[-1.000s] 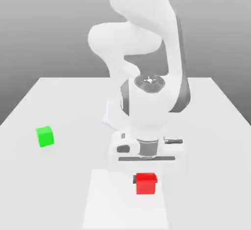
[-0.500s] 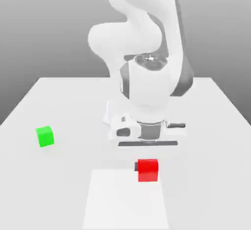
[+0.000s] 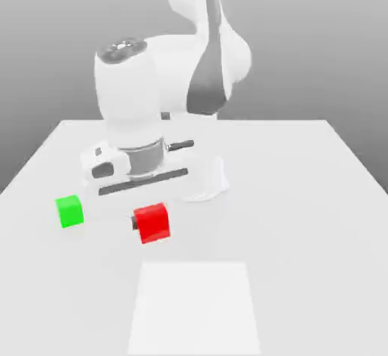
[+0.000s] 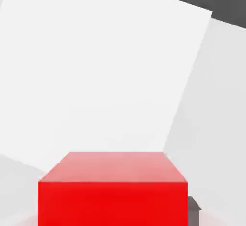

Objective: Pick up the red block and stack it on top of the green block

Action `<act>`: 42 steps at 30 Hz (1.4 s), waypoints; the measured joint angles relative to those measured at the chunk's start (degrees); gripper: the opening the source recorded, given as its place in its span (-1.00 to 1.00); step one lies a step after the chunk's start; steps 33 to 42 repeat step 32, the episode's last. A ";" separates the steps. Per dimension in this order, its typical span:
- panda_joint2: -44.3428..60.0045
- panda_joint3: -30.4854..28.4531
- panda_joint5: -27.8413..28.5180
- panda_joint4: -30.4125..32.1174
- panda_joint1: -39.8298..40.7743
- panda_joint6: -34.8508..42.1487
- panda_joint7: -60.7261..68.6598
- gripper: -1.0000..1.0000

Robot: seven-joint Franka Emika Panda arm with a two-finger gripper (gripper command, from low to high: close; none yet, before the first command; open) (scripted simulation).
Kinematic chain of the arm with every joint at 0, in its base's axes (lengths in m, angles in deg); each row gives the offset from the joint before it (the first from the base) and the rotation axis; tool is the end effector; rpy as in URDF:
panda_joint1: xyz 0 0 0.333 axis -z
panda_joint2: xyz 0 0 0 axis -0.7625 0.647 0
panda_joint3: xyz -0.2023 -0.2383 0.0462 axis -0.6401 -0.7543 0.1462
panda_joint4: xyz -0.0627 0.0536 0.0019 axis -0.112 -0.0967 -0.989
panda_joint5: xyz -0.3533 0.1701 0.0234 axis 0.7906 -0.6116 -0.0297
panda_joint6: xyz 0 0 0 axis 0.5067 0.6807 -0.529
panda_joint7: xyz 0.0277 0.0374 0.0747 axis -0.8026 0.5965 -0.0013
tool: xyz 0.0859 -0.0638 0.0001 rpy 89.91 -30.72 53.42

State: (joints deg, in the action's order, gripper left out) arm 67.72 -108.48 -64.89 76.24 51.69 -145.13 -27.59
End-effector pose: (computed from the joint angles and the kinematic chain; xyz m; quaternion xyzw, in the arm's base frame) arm 0.3311 -0.1215 0.2552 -0.9837 0.1744 0.0202 0.0381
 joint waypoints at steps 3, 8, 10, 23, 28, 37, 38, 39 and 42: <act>-2.54 -4.45 3.78 0.95 3.41 1.47 9.51 -1.00; -6.00 -11.37 11.17 2.62 9.94 2.51 24.49 -1.00; -7.04 -14.00 14.38 3.28 12.77 2.42 30.18 -1.00; 1.38 -29.53 24.89 5.85 20.41 -11.67 56.13 -1.00; 6.55 -31.85 18.16 6.11 16.28 -16.50 60.74 1.00; 6.55 -31.85 18.16 6.11 16.28 -16.50 60.74 1.00; 6.55 -31.85 18.16 6.11 16.28 -16.50 60.74 1.00; 6.55 -31.85 18.16 6.11 16.28 -16.50 60.74 1.00; 6.55 -31.85 18.16 6.11 16.28 -16.50 60.74 1.00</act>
